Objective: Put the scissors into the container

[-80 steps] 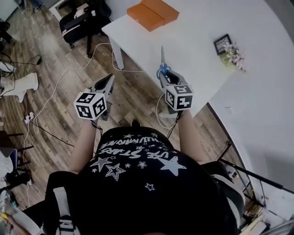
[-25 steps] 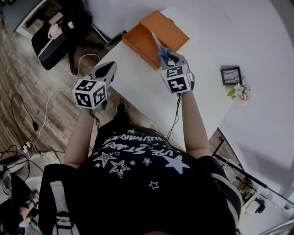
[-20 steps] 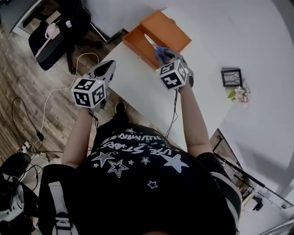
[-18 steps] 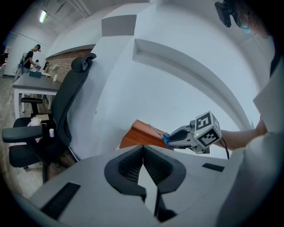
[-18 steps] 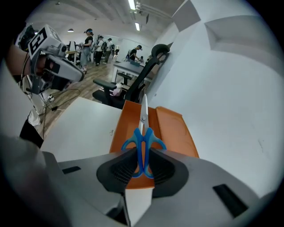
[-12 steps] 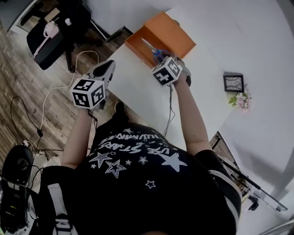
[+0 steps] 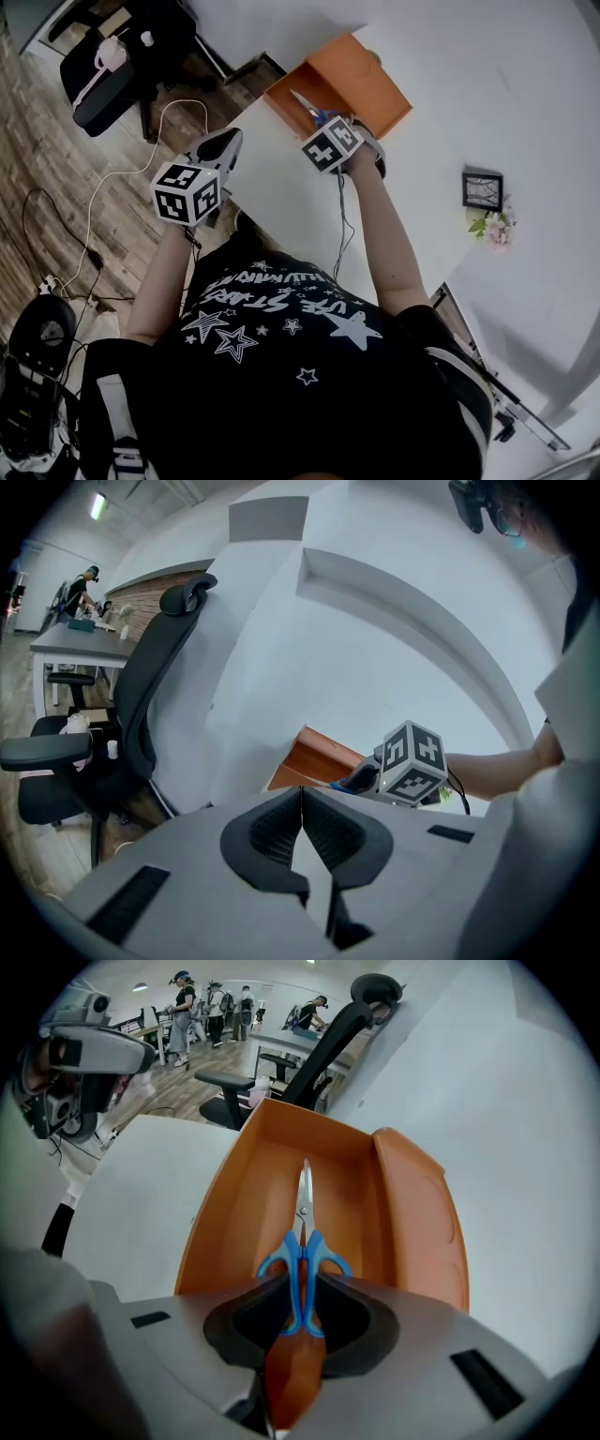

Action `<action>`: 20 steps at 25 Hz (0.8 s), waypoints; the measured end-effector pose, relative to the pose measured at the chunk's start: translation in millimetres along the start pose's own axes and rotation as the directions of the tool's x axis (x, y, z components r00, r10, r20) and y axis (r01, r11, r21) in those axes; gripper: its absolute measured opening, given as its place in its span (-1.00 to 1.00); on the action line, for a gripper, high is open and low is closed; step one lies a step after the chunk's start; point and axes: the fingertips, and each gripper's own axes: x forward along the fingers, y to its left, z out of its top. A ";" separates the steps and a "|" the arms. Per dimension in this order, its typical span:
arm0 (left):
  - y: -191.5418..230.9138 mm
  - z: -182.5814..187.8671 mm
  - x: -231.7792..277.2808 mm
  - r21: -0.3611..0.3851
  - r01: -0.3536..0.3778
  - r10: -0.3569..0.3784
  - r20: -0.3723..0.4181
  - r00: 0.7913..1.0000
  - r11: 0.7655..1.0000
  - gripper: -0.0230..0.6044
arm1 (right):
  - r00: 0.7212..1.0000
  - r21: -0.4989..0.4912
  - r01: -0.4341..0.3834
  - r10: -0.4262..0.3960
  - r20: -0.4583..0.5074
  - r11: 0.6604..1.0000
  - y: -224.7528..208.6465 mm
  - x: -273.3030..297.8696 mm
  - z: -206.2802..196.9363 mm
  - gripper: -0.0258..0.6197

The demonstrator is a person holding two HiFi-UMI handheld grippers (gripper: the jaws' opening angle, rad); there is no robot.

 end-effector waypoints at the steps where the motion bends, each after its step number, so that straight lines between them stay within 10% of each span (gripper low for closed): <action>1: -0.3 -0.1 2.5 -0.002 -0.001 0.001 0.000 1.000 1.000 -0.86 | 1.000 -0.001 -0.008 0.008 -0.005 1.000 0.5 1.9 -0.3 -0.61; 20: -8.8 -3.7 -3.5 -0.011 -0.019 0.019 0.002 1.000 1.000 -0.86 | 0.989 0.064 -0.099 0.091 0.119 0.993 4.6 -10.0 -1.0 -0.60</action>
